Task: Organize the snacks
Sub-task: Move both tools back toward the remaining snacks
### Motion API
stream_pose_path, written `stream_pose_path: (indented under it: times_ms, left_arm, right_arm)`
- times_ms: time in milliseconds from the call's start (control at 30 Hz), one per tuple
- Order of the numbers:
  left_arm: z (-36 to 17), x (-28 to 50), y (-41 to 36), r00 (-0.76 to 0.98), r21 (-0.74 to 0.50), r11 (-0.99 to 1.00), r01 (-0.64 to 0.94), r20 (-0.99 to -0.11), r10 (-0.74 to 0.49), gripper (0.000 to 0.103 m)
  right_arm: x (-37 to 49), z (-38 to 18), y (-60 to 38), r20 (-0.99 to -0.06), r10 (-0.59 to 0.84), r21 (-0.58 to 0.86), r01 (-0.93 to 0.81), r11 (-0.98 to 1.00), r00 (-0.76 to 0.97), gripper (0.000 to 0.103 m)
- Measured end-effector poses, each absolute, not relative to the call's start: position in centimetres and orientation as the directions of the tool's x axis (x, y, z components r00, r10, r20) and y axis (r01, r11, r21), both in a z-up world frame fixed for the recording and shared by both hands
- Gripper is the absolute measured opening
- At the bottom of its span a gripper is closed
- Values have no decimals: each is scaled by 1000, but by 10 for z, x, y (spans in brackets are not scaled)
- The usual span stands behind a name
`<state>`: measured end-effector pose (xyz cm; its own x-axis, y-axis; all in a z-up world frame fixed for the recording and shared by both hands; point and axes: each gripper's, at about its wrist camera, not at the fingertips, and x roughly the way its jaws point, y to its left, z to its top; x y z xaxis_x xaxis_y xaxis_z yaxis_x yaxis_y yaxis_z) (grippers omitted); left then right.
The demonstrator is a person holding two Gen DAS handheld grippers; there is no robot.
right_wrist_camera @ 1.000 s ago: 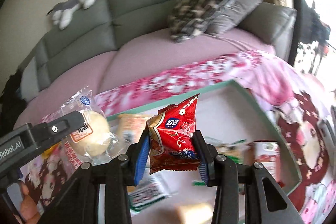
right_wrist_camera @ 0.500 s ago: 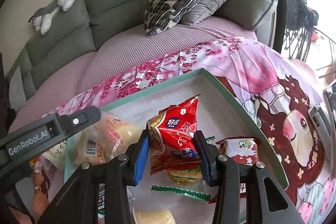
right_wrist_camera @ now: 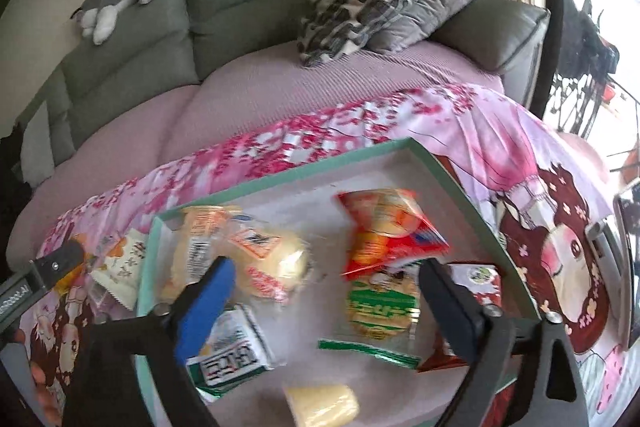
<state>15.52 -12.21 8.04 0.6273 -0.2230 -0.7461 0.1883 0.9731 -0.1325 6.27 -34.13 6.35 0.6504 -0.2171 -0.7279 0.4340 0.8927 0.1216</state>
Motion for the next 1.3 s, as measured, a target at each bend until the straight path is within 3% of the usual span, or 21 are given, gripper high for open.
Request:
stream_pose_path:
  times_ms: [200, 267, 467, 1000, 1300]
  left_arm:
    - [85, 153, -51, 703, -13, 999, -36, -711, 16, 97]
    - [88, 151, -31, 722, 3, 996, -88, -689, 66, 102]
    - [92, 146, 5, 750, 57, 985, -162, -641, 161, 103]
    - [59, 147, 79, 693, -11, 975, -223, -705, 151, 103]
    - [47, 152, 86, 671, -117, 973, -198, -740, 48, 103]
  right_arm:
    - [71, 70, -313, -687, -167, 153, 365, 918, 708, 103]
    - [75, 72, -302, -669, -137, 179, 337, 924, 730, 103]
    - [88, 75, -264, -631, -47, 239, 253, 937, 774, 103]
    - [120, 48, -138, -692, 173, 242, -1, 970, 700, 103]
    - [122, 48, -142, -704, 101, 206, 67, 976, 703, 103]
